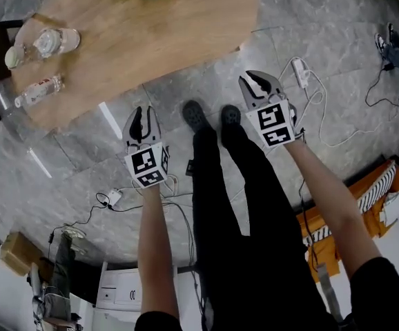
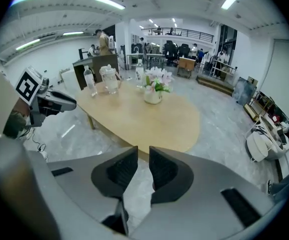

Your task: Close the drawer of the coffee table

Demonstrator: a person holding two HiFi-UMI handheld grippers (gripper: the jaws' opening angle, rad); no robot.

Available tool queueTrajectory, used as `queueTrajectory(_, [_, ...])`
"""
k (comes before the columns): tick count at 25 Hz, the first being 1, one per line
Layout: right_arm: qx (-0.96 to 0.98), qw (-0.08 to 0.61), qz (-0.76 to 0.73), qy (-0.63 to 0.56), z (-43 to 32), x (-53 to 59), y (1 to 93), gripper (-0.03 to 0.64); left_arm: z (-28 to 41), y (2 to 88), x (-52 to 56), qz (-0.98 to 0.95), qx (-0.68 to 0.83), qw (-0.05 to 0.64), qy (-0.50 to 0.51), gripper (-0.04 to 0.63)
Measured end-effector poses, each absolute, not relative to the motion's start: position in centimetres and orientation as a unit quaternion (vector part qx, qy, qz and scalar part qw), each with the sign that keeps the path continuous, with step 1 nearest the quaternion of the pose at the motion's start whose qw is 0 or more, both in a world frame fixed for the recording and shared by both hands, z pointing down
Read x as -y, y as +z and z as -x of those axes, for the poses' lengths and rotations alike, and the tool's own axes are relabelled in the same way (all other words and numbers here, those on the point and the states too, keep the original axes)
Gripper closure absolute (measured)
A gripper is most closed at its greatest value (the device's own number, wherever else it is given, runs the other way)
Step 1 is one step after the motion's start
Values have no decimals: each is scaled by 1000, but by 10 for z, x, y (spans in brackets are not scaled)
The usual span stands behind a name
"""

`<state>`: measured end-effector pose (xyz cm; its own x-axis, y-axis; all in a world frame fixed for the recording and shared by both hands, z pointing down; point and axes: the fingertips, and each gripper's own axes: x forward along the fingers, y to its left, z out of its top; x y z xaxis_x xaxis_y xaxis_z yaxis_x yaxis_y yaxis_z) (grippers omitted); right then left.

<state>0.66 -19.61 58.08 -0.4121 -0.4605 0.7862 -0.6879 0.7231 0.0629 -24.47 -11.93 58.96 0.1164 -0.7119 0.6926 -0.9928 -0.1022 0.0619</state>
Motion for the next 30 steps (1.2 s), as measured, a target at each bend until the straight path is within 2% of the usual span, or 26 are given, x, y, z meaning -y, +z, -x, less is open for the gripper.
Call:
queueTrajectory(8, [857,323,-384,120,27,196,426,578,249,456,119,-710,636,224,205,526])
queueTrajectory(18, [880,255,-395,66,36,181,273,600,257,316,115,-732,637,200,132,581])
queueTrajectory(30, [905,176,-383,53,8,108,167,603,169,188,75,-797,575,176,55,583])
